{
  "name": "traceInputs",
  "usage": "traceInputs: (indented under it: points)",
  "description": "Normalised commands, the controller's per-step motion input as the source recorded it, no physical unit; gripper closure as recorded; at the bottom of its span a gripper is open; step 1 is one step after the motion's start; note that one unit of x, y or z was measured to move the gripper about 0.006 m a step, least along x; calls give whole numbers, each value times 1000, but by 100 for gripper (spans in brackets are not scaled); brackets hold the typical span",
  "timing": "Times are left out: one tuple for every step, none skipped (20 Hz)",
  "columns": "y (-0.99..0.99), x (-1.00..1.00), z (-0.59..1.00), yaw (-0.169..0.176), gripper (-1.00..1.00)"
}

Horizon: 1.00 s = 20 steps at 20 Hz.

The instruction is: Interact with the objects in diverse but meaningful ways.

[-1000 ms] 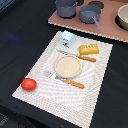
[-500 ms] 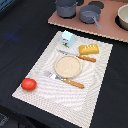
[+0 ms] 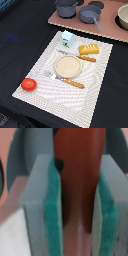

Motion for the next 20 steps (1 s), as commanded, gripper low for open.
traceInputs:
  points:
    - [0, -449, -211, 65, 100]
    - [-20, -429, -214, 64, 100]
    - [-6, -380, -223, 57, 100]
    - [-14, -369, -237, 52, 100]
    - [-23, -363, -251, 50, 100]
    - [-17, -337, -246, 46, 100]
    - [-29, -334, -240, 44, 100]
    - [-3, -280, -189, 34, 100]
    - [0, -226, -134, 24, 100]
    - [0, -146, -40, 9, 100]
    - [0, -54, 0, 3, 100]
    - [0, -43, 0, 1, 100]
    - [0, -46, -11, 1, 100]
    - [0, -43, -29, 2, 100]
    - [0, -54, -49, 1, 100]
    - [0, -89, -63, 1, 100]
    - [0, -103, -74, 0, 100]
    - [0, -97, -54, 0, -100]
    - [0, -97, -46, 1, -100]
    - [0, -106, -31, 1, -100]
